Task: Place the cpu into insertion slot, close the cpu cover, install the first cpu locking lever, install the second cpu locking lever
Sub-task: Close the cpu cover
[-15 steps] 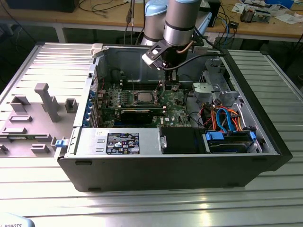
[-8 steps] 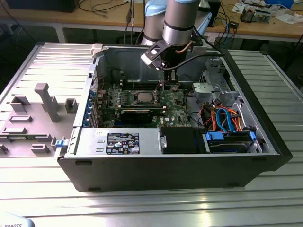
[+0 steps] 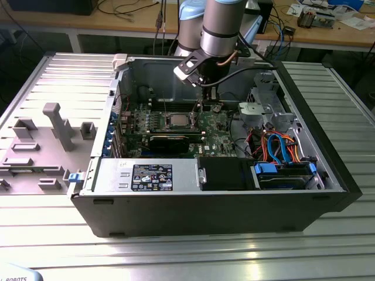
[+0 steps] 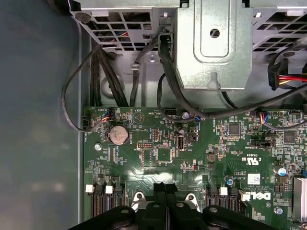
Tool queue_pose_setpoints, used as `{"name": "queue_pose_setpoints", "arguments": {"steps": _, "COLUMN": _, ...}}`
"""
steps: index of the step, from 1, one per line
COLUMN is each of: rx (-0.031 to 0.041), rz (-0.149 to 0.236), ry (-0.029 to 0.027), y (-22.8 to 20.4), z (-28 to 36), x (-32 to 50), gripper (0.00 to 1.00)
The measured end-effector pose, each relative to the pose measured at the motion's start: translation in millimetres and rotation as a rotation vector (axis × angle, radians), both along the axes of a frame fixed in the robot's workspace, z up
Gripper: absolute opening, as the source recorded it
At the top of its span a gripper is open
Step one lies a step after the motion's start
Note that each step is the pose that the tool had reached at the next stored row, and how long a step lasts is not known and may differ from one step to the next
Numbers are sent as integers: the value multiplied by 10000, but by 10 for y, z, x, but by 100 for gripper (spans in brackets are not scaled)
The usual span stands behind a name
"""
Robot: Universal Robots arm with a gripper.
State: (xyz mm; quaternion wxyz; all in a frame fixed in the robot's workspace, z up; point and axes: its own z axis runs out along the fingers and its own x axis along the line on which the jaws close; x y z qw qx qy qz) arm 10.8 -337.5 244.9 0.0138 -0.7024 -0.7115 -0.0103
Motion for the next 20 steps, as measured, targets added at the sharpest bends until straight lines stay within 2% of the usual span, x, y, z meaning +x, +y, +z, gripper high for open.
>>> {"name": "queue_pose_setpoints", "arguments": {"steps": 16, "rx": 0, "rz": -2, "ry": 0, "y": 0, "z": 0, "x": -34, "gripper": 11}}
{"name": "queue_pose_setpoints", "arguments": {"steps": 20, "rx": 2, "rz": 0, "ry": 0, "y": 0, "z": 0, "x": -64, "gripper": 11}}
